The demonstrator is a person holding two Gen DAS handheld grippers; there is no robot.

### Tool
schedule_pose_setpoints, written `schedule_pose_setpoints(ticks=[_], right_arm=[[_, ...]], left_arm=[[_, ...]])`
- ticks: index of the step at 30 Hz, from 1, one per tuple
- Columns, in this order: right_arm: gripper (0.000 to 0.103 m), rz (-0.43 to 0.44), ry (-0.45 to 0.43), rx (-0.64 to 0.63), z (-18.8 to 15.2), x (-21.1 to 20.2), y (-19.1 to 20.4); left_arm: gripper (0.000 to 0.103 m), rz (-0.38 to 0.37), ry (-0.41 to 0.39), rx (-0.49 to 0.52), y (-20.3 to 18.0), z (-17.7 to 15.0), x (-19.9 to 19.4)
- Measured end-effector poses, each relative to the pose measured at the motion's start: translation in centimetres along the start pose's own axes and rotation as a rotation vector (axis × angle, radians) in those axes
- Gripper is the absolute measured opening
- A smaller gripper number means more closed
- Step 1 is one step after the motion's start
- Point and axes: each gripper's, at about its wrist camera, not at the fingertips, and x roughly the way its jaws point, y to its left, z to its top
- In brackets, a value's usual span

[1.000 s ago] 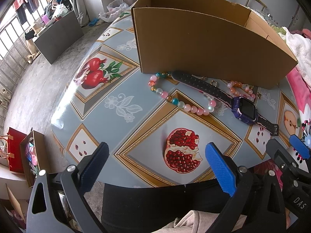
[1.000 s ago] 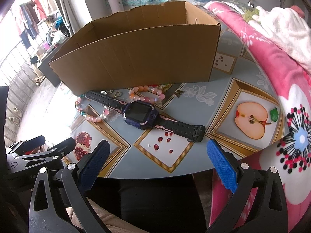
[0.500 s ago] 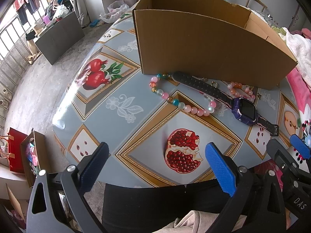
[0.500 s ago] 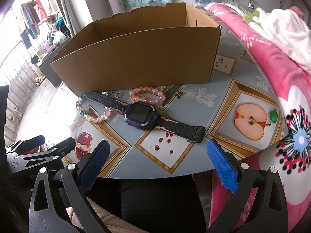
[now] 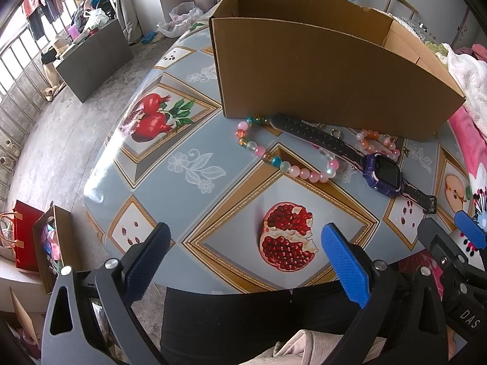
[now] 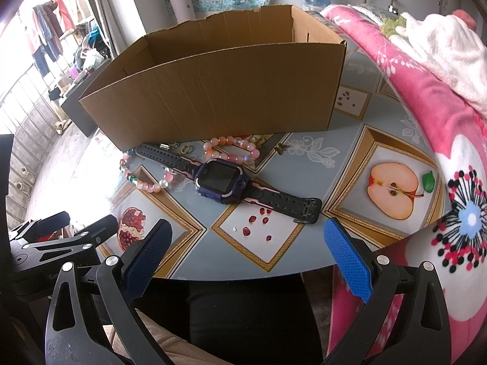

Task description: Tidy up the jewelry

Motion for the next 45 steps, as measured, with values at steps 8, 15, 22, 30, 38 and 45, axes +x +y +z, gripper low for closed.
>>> schedule_pose_setpoints(ticks=[8,15,22,30,38,45], right_arm=[[0.096,0.0,-0.004,-0.001,0.01,-0.15,-0.02],[0.096,0.0,-0.007,-0.001,0.03,-0.2,-0.03],[0.096,-0.001,-0.012,-0.002,0.14,-0.19,0.06],[0.096,-0.001,-0.014,-0.002,0.16,-0.17,0.1],[0.096,0.002,-0.014,0.0,0.03,-0.17,0.08],[0.096,0.004,-0.012,0.001,-0.13,-0.07,0.04]], left_arm=[[0.097,0.005,-0.009,-0.003,-0.14,-0.32,-0.4],[0.097,0.007,-0.014,-0.006,0.01,-0.24,-0.44],[0.097,0.011,-0.02,-0.01,0.25,-0.14,-0.44],[0.097,0.018,-0.025,-0.012,0.08,-0.34,-0.65],[0.097,0.022,-0.024,-0.013,0.08,-0.44,-0.67],[0.097,0.028,-0.015,-0.01,0.03,-0.62,-0.58]])
